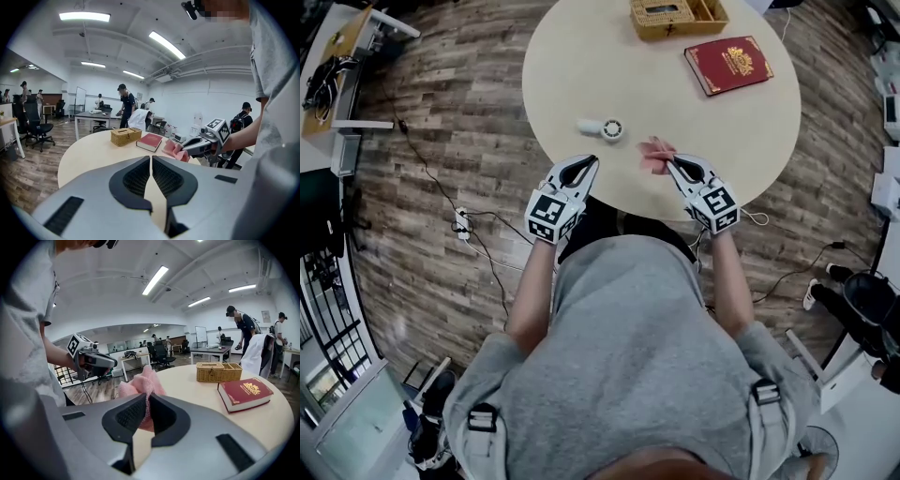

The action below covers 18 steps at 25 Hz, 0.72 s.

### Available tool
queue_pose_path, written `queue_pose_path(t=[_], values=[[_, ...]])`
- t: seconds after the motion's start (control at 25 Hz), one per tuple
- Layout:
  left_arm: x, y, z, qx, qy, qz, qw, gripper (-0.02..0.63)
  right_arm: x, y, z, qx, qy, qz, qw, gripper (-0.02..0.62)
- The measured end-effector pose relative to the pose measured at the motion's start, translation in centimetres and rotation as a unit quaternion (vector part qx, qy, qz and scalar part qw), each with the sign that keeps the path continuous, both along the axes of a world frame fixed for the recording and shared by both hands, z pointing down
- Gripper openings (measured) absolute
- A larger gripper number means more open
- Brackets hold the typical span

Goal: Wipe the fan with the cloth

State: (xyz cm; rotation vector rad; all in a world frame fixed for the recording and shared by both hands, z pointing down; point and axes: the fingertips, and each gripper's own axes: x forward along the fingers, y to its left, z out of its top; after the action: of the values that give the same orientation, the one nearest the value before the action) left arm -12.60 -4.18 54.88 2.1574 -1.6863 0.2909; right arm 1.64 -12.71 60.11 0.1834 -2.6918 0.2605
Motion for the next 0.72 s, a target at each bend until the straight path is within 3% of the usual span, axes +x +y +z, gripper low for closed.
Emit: queue_pose_path(t=[0.44,0.72], values=[[-3.1,-3.4,3.1,-0.029,0.024,0.077,0.9963,0.031,-2.0,-1.3,1.9,-0.015,0.027,0.065,0.997,0.029],[-3.0,-5.8,5.6,-0.046,0.034,0.132,0.9896,0.034,-1.9,-1.9,3.2,-0.025,0.042,0.101,0.994,0.029]])
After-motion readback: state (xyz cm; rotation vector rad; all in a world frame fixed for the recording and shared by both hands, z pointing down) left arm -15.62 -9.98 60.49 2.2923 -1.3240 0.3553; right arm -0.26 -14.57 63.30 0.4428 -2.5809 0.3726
